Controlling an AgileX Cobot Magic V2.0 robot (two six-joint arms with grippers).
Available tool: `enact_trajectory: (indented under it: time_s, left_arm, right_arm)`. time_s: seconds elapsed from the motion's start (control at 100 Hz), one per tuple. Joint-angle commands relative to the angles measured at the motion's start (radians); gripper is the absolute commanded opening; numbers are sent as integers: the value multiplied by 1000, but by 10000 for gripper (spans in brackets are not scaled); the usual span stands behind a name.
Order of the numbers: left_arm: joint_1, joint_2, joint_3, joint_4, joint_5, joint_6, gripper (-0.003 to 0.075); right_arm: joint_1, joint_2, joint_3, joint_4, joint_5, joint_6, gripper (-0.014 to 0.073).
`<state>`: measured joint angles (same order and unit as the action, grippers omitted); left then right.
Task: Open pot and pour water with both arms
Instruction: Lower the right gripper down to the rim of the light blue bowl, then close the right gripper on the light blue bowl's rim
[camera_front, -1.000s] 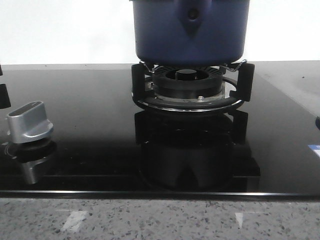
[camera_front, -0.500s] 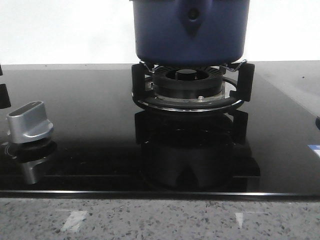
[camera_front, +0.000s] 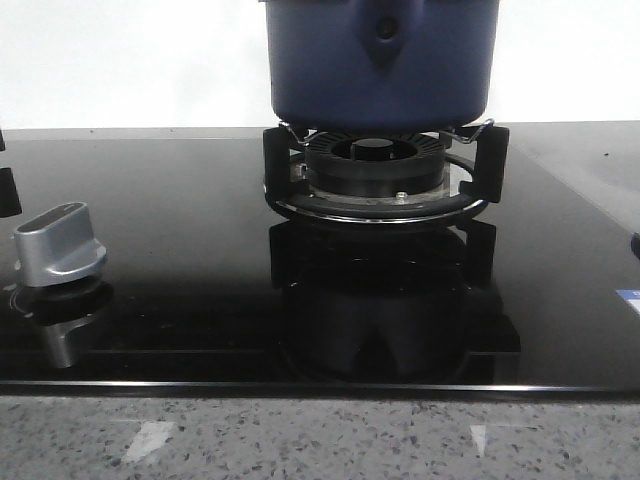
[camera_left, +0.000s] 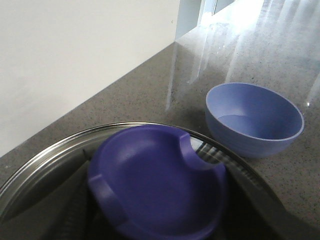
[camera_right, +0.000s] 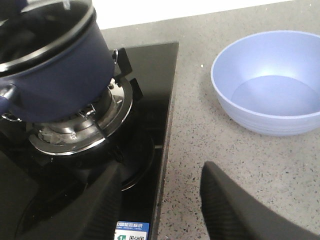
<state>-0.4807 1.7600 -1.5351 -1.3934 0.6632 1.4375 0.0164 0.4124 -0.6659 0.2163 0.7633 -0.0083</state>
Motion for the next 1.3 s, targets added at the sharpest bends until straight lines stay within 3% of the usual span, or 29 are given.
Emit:
enact_trajectory:
  time_s: [0.0, 0.14, 0.58, 0.94, 1.29]
  left_arm:
    - [13, -63, -64, -69, 26, 2, 211]
    - [50, -75, -101, -69, 59, -4, 211]
    - [236, -107, -105, -69, 194, -37, 211]
    - [316, -109, -105, -71, 241, -37, 211]
    - [325, -109, -105, -71, 241, -37, 211]
  right_arm:
    - [2, 40, -45, 8, -69, -6, 330]
    - [2, 105, -114, -43, -46, -2, 330]
    - [-14, 404, -376, -439, 115, 207, 330]
    - [-253, 645, -454, -458, 102, 204, 330]
    - [-357, 843, -484, -429, 62, 202, 330]
